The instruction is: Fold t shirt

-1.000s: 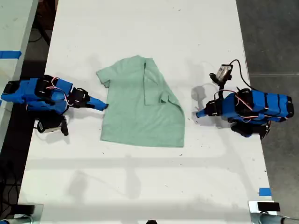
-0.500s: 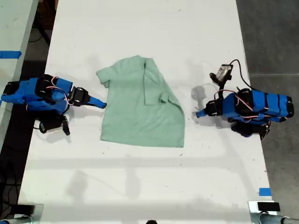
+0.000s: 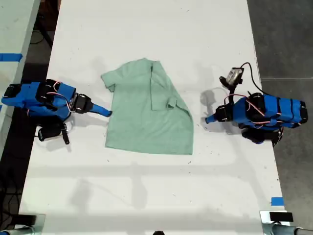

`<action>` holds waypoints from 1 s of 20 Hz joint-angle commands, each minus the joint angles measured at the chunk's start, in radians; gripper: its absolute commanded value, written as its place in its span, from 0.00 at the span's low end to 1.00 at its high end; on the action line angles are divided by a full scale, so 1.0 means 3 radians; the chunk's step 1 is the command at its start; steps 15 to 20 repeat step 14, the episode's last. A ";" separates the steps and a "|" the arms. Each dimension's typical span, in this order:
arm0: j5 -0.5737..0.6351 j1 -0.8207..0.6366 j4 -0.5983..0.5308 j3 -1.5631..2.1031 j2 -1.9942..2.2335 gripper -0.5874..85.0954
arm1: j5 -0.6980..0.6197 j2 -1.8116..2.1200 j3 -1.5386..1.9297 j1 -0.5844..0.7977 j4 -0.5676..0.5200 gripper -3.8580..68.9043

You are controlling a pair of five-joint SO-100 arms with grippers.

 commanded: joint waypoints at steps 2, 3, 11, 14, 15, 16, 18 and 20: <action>0.0051 0.0031 -0.0087 0.0005 0.0031 0.09 | 0.0020 0.0026 0.0138 -0.0031 0.0010 0.04; 0.0061 0.0031 -0.0087 0.0000 0.0031 0.10 | 0.0020 0.0026 0.0138 -0.0036 0.0010 0.04; -0.0148 -0.0061 0.0087 0.0026 0.0031 0.02 | 0.0020 0.0026 0.0138 -0.0036 0.0010 0.04; -0.0363 -0.0143 0.0271 0.0041 0.0031 0.01 | 0.0020 0.0026 0.0138 -0.0036 0.0010 0.04; -0.0363 -0.0143 0.0271 0.0041 0.0031 0.01 | 0.0020 0.0026 0.0138 -0.0036 0.0010 0.04; -0.0363 -0.0143 0.0271 0.0041 0.0031 0.01 | 0.0020 0.0026 0.0138 -0.0036 0.0010 0.04; -0.0363 -0.0143 0.0271 0.0041 0.0031 0.01 | 0.0020 0.0026 0.0138 -0.0036 0.0010 0.04; -0.0363 -0.0143 0.0271 0.0041 0.0031 0.01 | 0.0020 0.0026 0.0138 -0.0036 0.0010 0.04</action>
